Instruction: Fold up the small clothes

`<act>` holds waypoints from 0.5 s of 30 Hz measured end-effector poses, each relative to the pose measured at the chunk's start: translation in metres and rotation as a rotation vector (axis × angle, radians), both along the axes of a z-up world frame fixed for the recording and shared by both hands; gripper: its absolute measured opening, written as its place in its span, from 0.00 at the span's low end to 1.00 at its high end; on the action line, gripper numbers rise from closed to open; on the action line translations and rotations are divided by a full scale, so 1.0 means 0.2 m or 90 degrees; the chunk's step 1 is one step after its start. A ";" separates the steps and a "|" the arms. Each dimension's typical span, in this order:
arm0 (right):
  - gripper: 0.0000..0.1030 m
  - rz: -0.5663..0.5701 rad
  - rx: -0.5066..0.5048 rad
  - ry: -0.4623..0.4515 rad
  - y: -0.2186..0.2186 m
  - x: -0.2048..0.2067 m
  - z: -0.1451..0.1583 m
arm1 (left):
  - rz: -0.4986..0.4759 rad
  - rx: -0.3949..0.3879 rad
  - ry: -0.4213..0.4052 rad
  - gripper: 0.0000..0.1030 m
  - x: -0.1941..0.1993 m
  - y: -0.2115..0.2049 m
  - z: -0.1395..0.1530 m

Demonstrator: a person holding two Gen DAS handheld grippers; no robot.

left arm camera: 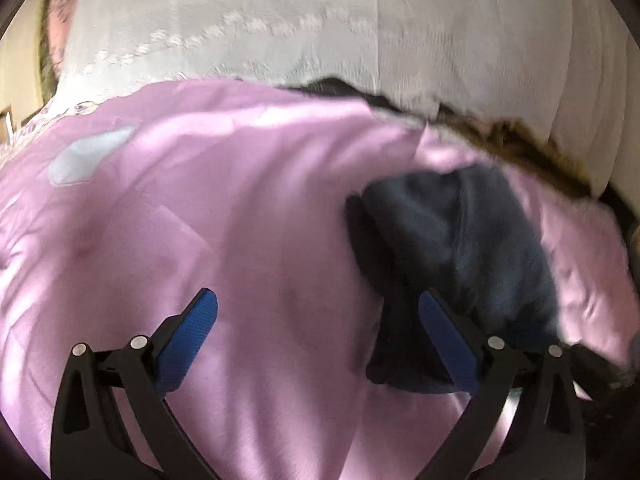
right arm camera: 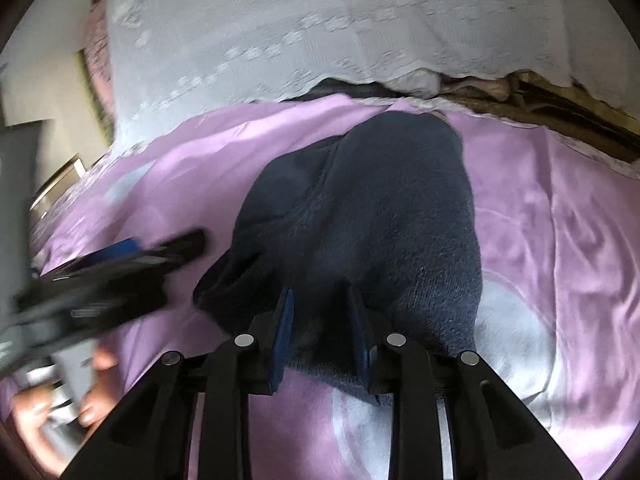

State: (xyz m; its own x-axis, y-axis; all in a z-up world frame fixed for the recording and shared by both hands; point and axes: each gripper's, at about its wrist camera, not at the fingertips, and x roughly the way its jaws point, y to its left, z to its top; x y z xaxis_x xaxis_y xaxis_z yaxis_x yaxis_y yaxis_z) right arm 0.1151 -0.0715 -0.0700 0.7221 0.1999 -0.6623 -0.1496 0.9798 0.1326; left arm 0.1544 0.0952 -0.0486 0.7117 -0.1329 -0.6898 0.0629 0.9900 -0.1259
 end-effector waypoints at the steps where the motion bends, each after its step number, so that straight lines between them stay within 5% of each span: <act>1: 0.26 0.008 0.012 0.003 -0.04 -0.01 0.02 | -0.002 0.009 0.026 0.96 0.03 -0.02 -0.04; 6: 0.22 -0.020 0.074 -0.055 -0.22 -0.03 0.20 | 0.000 -0.011 0.065 0.96 0.10 0.00 -0.09; 11: 0.23 -0.065 0.075 -0.069 -0.32 0.16 0.28 | 0.020 0.023 -0.017 0.96 0.06 -0.04 0.06; 15: 0.23 -0.076 0.098 -0.051 -0.39 0.35 0.23 | -0.004 0.073 -0.034 0.96 0.14 -0.18 0.06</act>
State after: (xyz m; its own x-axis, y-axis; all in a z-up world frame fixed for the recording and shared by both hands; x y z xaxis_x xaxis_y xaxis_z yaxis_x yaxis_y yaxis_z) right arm 0.1843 -0.1502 -0.0245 0.7958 0.2037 -0.5703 -0.0494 0.9604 0.2741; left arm 0.1818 0.0584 -0.0363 0.7472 -0.0607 -0.6619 0.0735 0.9973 -0.0085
